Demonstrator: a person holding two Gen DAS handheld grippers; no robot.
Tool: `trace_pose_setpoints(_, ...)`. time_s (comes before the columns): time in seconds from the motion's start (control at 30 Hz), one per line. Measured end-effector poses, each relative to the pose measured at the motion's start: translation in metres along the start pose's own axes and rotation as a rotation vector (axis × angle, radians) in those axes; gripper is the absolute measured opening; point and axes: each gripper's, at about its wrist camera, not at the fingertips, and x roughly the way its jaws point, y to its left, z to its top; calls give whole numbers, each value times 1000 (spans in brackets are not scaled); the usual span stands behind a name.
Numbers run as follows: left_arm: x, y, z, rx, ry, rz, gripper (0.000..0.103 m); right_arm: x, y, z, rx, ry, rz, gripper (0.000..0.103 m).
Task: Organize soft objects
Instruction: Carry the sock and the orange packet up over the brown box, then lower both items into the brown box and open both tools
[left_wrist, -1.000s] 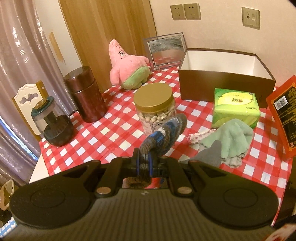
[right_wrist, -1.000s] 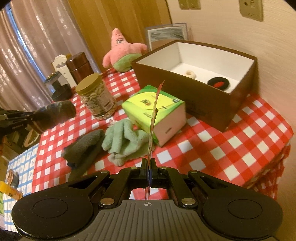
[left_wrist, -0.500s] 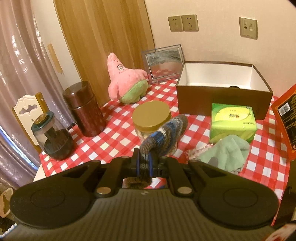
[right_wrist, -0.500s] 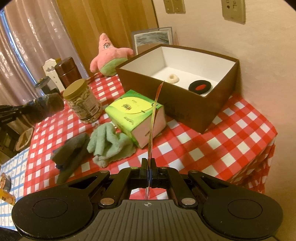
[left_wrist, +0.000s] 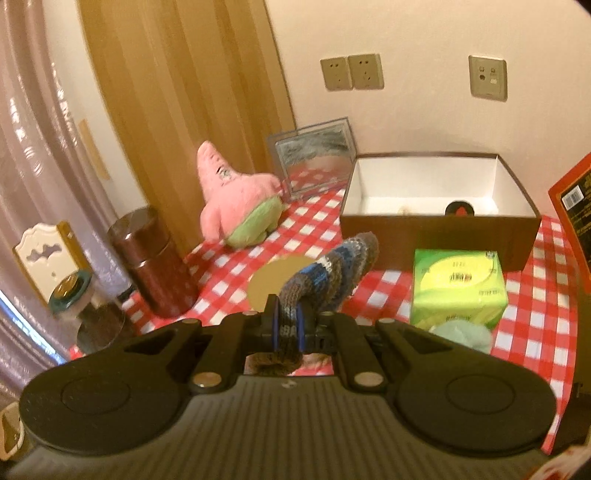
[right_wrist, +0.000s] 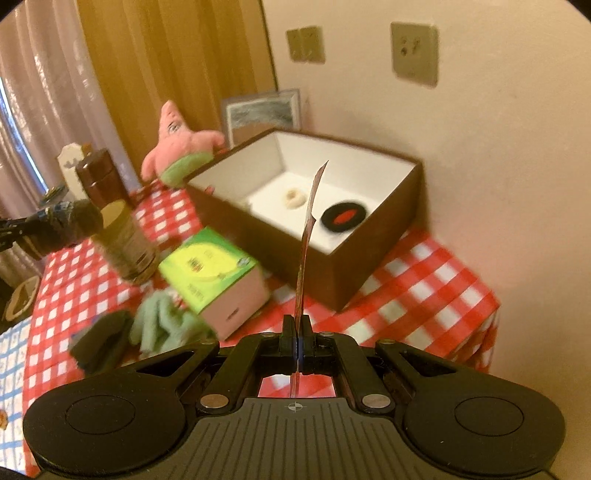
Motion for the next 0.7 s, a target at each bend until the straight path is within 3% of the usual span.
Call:
trace_pose_setpoints(0.4, 51, -32, 69, 36, -83, -56, 10, 1, -29, 65, -42, -121, -12, 1)
trace_pose_setpoints(0.7, 100, -63, 120, 46, -106, -106, 10, 36, -34, 112, -66, -176, 20, 1)
